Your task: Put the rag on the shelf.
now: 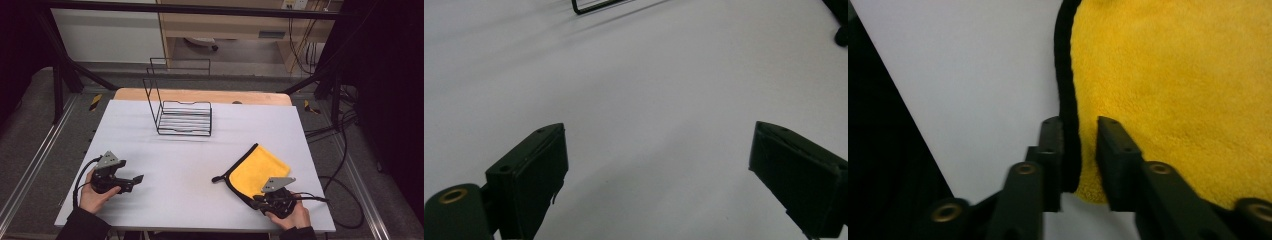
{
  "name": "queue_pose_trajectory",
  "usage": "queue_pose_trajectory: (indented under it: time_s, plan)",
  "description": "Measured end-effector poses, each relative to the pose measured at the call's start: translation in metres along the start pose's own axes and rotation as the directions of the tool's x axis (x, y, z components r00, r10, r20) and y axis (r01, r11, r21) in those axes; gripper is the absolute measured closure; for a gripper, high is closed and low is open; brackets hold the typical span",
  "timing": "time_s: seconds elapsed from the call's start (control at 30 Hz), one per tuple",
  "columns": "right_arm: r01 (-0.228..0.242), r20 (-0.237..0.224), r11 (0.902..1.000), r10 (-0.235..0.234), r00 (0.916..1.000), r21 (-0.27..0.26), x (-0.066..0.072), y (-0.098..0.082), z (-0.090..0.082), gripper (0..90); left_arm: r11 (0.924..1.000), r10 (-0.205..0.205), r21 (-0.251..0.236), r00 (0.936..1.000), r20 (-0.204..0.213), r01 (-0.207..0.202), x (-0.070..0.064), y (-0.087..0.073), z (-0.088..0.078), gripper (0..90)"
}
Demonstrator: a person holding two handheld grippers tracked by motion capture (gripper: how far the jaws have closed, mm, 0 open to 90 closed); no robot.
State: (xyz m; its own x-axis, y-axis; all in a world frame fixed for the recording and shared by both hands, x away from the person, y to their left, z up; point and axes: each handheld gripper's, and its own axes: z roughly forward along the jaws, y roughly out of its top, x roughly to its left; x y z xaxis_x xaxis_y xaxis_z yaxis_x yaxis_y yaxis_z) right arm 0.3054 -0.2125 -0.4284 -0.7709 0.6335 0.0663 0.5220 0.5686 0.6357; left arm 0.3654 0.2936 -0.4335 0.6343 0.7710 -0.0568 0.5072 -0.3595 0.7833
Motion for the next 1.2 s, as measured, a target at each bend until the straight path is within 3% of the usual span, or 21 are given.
queue_pose_trajectory:
  time_s: [0.13, 0.23, 0.43, 0.5, 0.6, 0.77, 0.93, 1.2]
  plan:
    - [-0.039, 0.021, 0.9924, 0.041, 0.9989, -0.116, 0.001, 0.013, 0.004, 53.4, 1.0, 0.001, 0.005, 1.0, 0.0, -0.001, 0.0, 0.0, 0.001, 8.6]
    - [-0.075, 0.046, 0.9865, 0.083, 0.9955, -0.146, 0.004, 0.029, 0.017, 47.8, 1.0, 0.004, 0.006, 1.0, 0.001, -0.004, -0.001, 0.0, 0.001, 8.6]
    - [-0.089, 0.1, 0.9885, 0.102, 0.9898, -0.122, 0.009, 0.058, 0.053, 52.1, 1.0, 0.001, 0.002, 1.0, 0.001, -0.001, -0.001, 0.0, 0.001, 8.6]
    - [-0.08, 0.145, 0.9922, 0.093, 0.985, -0.096, 0.01, 0.063, 0.064, 54.2, 1.0, 0.0, 0.001, 1.0, 0.002, 0.0, 0.0, 0.0, 0.001, 8.6]
    - [-0.094, 0.175, 0.9911, 0.109, 0.9785, -0.094, 0.008, 0.064, 0.074, 58.0, 1.0, 0.001, 0.0, 1.0, 0.003, -0.001, 0.0, 0.0, 0.0, 8.7]
    - [-0.065, 0.23, 0.9942, 0.083, 0.9696, -0.086, 0.012, 0.063, 0.078, 60.8, 1.0, 0.002, 0.003, 1.0, 0.002, -0.002, -0.001, 0.0, 0.001, 8.7]
    - [-0.015, 0.307, 0.9983, 0.032, 0.9512, -0.057, 0.022, 0.065, 0.082, 60.9, 1.0, 0.003, 0.002, 1.0, 0.002, -0.003, -0.001, 0.0, 0.0, 8.7]
    - [-0.033, 0.31, 0.9982, 0.047, 0.9497, -0.051, 0.021, 0.065, 0.081, 69.9, 1.0, 0.002, 0.001, 1.0, 0.003, -0.002, 0.0, 0.0, 0.0, 8.8]
